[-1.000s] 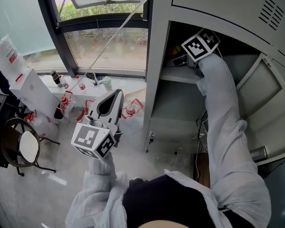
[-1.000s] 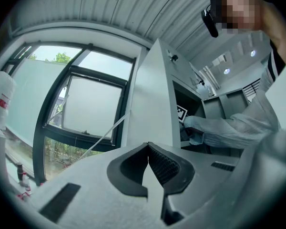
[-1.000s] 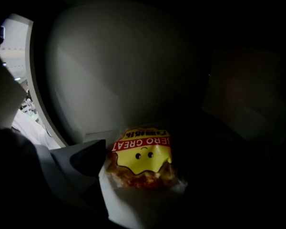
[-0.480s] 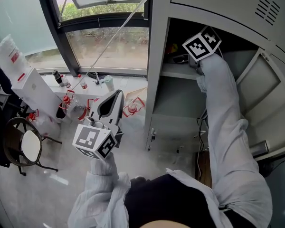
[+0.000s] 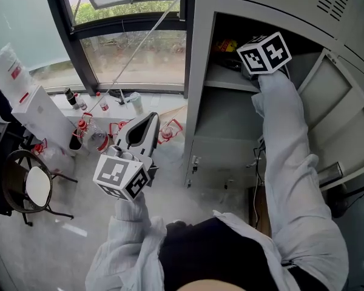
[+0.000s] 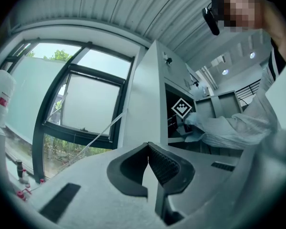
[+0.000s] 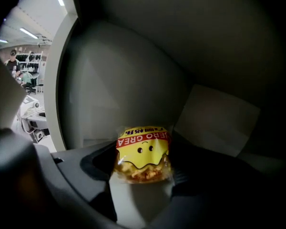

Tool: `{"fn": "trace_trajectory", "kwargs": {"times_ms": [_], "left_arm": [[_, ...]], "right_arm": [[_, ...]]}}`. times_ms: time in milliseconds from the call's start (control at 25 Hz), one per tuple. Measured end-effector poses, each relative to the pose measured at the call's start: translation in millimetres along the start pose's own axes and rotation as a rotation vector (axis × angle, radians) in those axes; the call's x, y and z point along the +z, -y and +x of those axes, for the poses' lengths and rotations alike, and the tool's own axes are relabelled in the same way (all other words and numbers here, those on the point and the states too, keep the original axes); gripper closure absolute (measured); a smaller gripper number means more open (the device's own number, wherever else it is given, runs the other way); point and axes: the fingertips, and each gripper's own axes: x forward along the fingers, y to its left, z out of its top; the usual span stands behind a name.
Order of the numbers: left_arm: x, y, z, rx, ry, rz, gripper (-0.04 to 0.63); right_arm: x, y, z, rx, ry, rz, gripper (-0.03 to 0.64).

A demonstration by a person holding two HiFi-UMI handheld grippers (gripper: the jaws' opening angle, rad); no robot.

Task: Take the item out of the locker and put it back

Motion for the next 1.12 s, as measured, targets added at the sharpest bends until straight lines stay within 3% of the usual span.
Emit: {"fn": "trace_trajectory", "kwargs": {"times_ms": [200, 360, 520, 720, 1120], "left_arm": [[-7.1, 9.2, -2.7, -0.043, -0.018, -0.006, 0.589], [-9.5, 13.3, -4.4, -0.082, -0.031, -0.004, 0.589], [-14.6, 17.8, -4.3, -0.124, -0.046, -0.017, 0.589], [-28.5, 29.8, -2.5, -0.193, -0.069, -0.043, 0.589], [-55.9, 59.0, 3.0, -0.3, -0.11, -0.092, 0.589]], "right_arm": [[10.0, 5.3, -31.1, -0.169, 0.134, 0.036, 0.284], [11.9, 10.3, -57.7, -0.273, 0.251, 0.136, 0.285], [11.6, 4.7, -82.6, -0.362, 0.304, 0.152, 0.285], [-5.4, -13.8, -114.7, -0.44, 0.324, 0.148, 0.285], [-46.9, -60.6, -174.5, -0.494, 0.33, 0.164, 0.285]]}}
